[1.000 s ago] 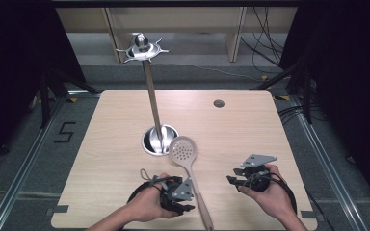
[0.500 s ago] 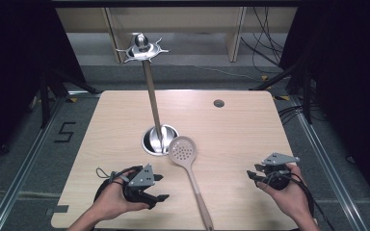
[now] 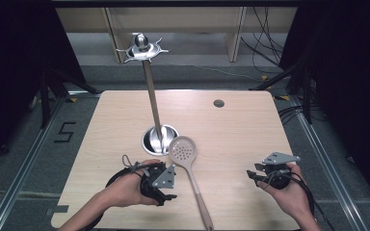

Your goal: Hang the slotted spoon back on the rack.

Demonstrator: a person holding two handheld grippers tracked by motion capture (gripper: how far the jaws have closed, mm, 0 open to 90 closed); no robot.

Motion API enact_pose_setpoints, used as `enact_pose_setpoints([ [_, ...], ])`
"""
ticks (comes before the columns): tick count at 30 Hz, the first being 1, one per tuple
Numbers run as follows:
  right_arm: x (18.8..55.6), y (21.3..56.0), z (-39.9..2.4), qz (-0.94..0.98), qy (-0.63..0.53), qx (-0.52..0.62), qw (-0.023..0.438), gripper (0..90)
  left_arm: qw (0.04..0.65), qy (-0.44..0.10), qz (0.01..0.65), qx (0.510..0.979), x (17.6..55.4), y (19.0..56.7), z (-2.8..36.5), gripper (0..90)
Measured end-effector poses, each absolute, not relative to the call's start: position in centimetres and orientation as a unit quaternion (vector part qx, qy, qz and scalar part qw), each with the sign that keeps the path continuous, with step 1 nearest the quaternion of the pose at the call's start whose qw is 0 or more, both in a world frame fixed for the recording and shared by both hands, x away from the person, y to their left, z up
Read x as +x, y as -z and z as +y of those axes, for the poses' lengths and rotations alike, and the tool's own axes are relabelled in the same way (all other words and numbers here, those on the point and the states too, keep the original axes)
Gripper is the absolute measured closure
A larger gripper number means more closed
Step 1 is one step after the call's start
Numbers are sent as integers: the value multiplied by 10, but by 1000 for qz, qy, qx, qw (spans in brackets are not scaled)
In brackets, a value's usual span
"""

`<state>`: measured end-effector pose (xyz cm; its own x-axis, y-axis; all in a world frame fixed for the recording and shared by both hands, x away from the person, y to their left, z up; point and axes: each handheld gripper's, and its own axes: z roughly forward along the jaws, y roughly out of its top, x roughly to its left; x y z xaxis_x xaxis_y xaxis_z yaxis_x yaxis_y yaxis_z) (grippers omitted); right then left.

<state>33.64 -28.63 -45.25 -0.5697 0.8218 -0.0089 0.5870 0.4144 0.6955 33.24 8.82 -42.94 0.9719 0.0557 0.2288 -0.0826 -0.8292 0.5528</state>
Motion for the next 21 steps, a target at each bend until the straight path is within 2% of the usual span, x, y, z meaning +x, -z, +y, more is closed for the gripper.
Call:
enact_pose_setpoints([
  [2,337,454,-288,825,-325,428,172,566,293,-105,-41,950,335,431,73,321],
  [5,337,453,-288,824,-326,429,176,566,301,-95,-56,947,338,432,63,323],
  [9,334,451,-285,827,-327,419,186,565,277,-84,-107,951,339,441,41,321],
  [15,331,451,-281,827,-323,426,175,564,265,-76,-136,952,336,452,23,314],
  [21,333,453,-282,830,-322,422,171,564,252,-45,-153,954,337,469,5,303],
])
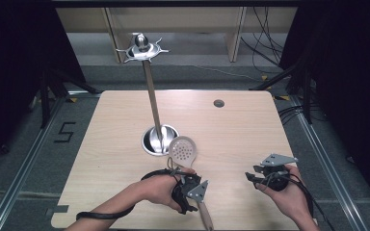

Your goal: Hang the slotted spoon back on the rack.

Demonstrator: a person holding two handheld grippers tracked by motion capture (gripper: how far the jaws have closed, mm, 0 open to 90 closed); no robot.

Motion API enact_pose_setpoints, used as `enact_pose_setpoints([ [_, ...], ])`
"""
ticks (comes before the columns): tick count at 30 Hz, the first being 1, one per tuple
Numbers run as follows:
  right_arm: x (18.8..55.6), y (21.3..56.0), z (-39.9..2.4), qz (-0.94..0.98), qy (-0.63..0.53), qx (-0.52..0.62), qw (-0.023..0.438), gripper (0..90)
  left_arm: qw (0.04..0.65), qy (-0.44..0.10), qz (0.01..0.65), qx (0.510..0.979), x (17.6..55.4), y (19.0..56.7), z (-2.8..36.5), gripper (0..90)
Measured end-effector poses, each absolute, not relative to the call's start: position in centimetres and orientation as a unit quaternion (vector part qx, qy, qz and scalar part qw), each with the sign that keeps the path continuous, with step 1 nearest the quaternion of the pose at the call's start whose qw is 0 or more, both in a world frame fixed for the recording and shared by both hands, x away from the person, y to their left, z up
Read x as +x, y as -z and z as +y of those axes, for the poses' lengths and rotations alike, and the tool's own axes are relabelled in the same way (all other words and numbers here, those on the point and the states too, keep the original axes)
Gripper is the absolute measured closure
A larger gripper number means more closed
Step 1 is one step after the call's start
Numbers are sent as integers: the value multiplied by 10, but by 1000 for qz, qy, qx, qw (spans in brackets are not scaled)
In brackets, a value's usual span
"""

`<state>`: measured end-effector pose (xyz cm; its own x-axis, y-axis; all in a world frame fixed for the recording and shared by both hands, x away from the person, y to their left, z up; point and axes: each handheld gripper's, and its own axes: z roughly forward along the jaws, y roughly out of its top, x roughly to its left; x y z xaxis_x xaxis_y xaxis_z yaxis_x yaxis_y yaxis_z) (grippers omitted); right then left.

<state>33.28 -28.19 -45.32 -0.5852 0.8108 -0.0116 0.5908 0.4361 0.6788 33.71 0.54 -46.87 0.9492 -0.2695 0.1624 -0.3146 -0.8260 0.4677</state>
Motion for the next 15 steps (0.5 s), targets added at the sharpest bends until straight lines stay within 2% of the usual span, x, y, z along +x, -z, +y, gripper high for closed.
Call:
enact_pose_setpoints([
  [15,332,454,-278,835,-317,420,161,555,213,-16,-190,958,347,480,-8,299],
])
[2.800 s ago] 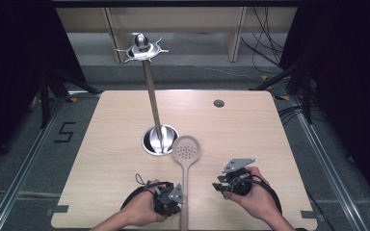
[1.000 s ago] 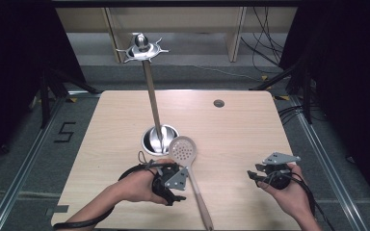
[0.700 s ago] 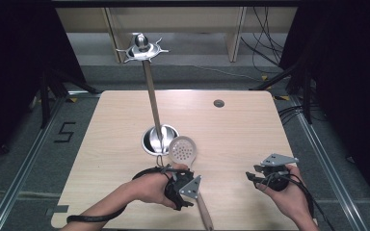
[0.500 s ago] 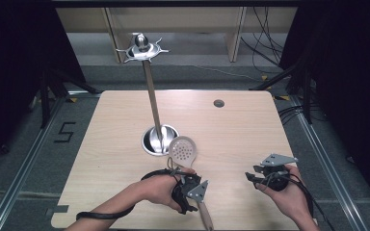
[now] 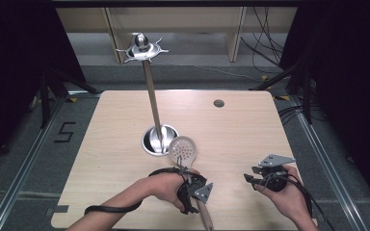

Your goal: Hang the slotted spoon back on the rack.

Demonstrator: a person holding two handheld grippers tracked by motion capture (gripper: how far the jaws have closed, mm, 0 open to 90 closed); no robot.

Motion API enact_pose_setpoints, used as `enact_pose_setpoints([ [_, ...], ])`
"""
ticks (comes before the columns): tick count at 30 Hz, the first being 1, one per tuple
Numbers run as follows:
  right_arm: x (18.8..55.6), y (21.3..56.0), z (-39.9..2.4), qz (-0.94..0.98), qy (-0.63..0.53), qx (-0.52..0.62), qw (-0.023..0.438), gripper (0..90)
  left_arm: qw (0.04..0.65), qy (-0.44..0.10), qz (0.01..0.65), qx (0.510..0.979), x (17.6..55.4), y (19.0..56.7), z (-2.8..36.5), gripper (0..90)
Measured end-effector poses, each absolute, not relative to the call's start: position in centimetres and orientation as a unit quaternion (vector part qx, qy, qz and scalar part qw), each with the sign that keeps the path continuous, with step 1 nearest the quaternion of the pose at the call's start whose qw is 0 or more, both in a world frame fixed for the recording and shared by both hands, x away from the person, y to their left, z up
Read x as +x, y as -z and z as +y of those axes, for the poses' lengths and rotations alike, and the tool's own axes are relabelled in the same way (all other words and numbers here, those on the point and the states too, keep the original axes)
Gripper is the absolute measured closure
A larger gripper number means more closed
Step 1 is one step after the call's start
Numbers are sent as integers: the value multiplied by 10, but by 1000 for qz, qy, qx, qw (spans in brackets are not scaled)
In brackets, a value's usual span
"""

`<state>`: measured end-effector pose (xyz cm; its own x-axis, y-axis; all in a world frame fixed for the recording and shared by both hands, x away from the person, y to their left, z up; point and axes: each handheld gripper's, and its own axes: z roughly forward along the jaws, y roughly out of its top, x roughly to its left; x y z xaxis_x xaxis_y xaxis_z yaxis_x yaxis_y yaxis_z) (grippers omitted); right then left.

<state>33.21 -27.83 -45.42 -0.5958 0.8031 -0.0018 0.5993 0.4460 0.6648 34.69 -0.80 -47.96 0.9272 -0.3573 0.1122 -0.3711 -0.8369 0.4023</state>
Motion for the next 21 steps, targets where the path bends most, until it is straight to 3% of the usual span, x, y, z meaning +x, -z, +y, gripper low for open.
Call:
enact_pose_setpoints([
  [11,331,455,-277,835,-317,422,154,549,205,-17,-190,960,350,481,-11,375],
  [21,332,456,-276,836,-317,420,154,544,169,-53,-219,960,342,480,-16,451],
])
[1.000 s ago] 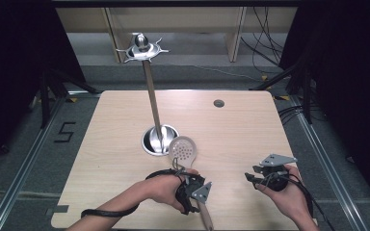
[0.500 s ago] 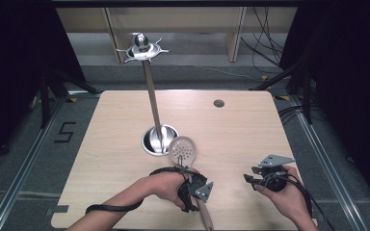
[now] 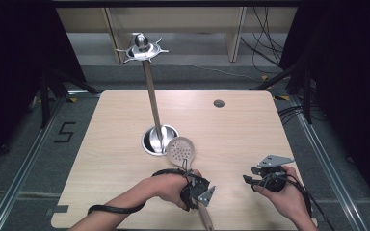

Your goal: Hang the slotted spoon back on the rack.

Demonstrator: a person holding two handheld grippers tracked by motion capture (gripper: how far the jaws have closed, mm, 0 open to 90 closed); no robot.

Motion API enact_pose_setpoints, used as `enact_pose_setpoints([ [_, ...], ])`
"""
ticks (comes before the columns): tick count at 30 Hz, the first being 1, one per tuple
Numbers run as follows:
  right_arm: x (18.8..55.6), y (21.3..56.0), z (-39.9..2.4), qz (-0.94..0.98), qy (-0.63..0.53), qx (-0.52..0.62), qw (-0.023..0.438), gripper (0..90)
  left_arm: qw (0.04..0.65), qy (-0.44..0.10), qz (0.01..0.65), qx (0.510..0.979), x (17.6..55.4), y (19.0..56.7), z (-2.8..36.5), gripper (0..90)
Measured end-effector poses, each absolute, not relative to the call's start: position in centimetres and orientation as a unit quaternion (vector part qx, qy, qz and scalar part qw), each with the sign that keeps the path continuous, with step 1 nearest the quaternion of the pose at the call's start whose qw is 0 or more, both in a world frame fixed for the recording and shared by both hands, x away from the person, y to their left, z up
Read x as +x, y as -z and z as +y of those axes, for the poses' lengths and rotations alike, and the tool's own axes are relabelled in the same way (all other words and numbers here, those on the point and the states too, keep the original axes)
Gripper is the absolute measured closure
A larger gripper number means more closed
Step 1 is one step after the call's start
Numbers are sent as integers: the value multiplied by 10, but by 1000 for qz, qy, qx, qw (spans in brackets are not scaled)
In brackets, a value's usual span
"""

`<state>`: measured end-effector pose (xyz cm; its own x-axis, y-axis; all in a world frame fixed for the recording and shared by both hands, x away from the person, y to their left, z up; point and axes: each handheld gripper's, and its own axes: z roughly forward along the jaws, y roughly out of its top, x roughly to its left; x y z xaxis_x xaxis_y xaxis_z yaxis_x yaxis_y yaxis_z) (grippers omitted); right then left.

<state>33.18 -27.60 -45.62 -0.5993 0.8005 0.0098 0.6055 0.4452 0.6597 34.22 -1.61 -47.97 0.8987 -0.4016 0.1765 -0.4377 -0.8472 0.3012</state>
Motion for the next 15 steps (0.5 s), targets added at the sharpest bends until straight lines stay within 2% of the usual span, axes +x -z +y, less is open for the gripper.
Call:
enact_pose_setpoints([
  [15,332,456,-276,838,-320,413,156,542,144,-85,-225,960,340,477,-24,635],
])
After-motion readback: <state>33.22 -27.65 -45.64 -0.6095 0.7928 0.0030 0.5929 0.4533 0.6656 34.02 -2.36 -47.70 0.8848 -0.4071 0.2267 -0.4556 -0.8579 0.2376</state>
